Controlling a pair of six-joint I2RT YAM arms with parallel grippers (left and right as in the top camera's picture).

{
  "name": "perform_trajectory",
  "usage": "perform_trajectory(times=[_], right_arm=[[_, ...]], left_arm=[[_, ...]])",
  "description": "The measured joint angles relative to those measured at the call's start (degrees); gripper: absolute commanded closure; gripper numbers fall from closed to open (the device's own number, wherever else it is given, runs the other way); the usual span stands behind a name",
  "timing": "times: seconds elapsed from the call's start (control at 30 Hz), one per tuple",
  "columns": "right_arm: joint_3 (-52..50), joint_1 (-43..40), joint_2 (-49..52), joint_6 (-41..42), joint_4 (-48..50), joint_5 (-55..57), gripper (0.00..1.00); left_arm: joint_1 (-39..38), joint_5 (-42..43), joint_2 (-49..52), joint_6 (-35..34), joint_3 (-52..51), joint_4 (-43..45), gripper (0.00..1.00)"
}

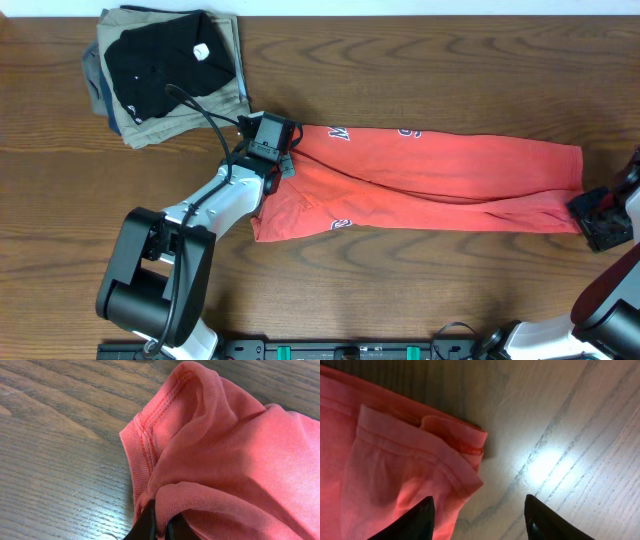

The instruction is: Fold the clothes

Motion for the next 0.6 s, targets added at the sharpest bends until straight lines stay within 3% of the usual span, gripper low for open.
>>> perform_trajectory(times=[0.6], right_arm=[[-0.7,0.0,5.8,-0.1,4.7,-3.0,0.56]], left_arm=[[0.0,0.0,0.0,0.0,0.0,-1.1,0.93]])
